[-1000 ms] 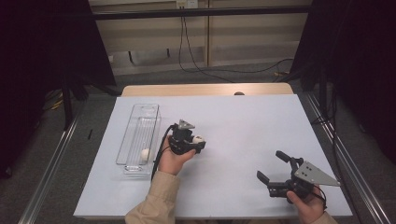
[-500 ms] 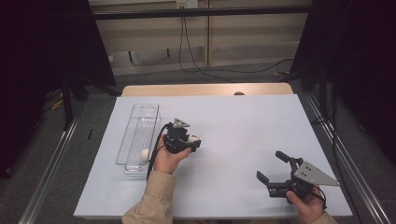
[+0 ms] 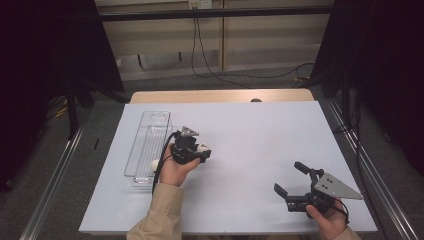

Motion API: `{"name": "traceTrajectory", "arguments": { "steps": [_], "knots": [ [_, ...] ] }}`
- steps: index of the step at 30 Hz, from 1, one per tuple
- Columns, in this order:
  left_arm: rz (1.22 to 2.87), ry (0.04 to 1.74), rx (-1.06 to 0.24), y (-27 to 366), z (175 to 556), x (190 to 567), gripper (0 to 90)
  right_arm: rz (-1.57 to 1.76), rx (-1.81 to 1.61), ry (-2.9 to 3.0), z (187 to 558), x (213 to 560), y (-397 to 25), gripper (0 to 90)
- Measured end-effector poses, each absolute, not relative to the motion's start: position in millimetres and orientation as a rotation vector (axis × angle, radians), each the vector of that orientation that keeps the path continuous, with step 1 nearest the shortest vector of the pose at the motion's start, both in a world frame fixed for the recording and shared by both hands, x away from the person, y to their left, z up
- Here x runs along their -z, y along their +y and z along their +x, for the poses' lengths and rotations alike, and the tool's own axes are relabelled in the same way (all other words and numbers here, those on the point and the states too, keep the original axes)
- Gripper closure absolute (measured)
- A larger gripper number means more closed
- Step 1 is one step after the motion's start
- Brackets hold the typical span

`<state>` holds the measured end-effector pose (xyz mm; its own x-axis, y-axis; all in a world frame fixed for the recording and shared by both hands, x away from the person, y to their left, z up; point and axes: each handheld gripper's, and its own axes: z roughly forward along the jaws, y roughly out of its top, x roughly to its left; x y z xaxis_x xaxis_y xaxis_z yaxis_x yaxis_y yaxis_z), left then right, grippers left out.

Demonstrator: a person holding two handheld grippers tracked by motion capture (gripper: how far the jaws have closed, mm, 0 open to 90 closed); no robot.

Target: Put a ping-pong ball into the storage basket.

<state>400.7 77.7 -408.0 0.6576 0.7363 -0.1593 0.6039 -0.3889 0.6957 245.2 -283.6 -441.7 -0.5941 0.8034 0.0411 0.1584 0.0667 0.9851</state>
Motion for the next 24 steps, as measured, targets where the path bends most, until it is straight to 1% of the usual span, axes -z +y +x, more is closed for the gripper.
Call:
{"name": "traceTrajectory", "arguments": {
  "steps": [24],
  "knots": [
    [2.127,1.045,-0.241,94,396,401,51.1,0.962,-1.571,1.813,245,441,-283,1.7]
  ]
}}
